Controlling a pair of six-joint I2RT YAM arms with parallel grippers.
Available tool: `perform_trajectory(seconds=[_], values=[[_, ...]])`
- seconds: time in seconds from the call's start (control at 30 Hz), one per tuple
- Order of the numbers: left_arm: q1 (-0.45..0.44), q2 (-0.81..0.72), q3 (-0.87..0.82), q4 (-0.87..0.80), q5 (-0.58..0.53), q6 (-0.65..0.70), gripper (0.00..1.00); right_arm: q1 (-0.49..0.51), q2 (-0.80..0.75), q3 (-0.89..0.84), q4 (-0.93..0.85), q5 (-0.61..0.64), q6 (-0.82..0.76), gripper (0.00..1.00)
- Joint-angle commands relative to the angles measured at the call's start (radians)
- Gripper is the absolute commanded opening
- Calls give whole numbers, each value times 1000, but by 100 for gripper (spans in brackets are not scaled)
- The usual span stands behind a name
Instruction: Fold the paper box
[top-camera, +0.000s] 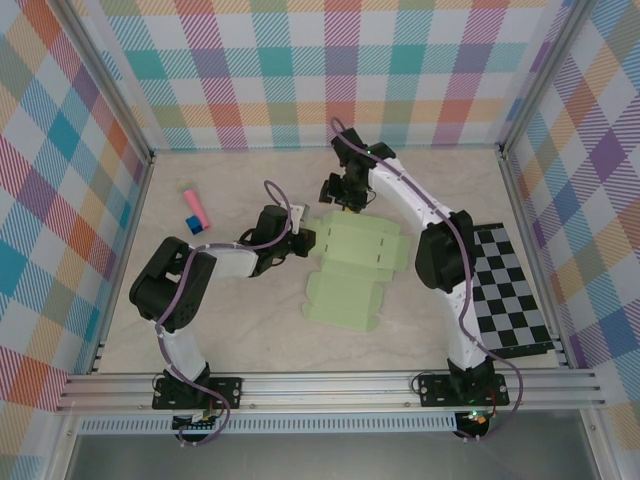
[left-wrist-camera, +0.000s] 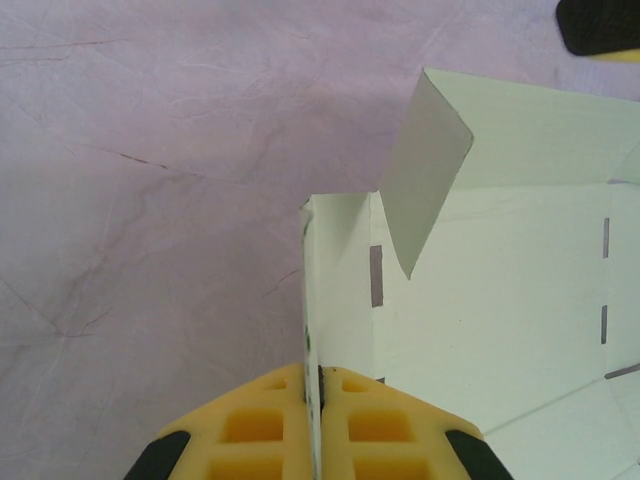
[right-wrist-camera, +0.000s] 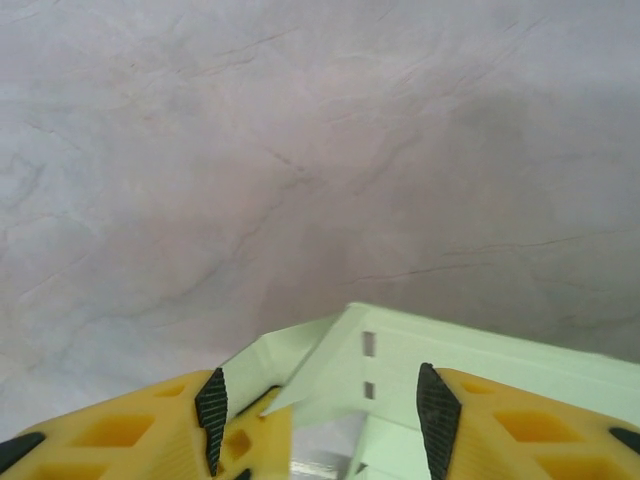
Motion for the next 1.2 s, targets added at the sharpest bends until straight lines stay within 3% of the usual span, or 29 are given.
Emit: perform_trajectory(seconds=[0.0, 0.2, 0.4, 0.7, 1.17], values=[[-6, 1, 25, -5, 10, 24, 0, 25, 50, 26, -40, -20, 40, 57], [-6, 4, 22, 0, -1, 22, 0, 28, 56, 20, -117, 56, 27, 58], [-6, 1, 13, 10, -10, 21, 0, 24, -15, -108, -77, 122, 19, 54], [-6, 7, 10, 12, -10, 17, 0, 19, -57, -142, -67, 256, -25, 52], [-6, 37, 41, -39, -5, 18, 0, -33, -44, -134, -53, 190, -7, 54]])
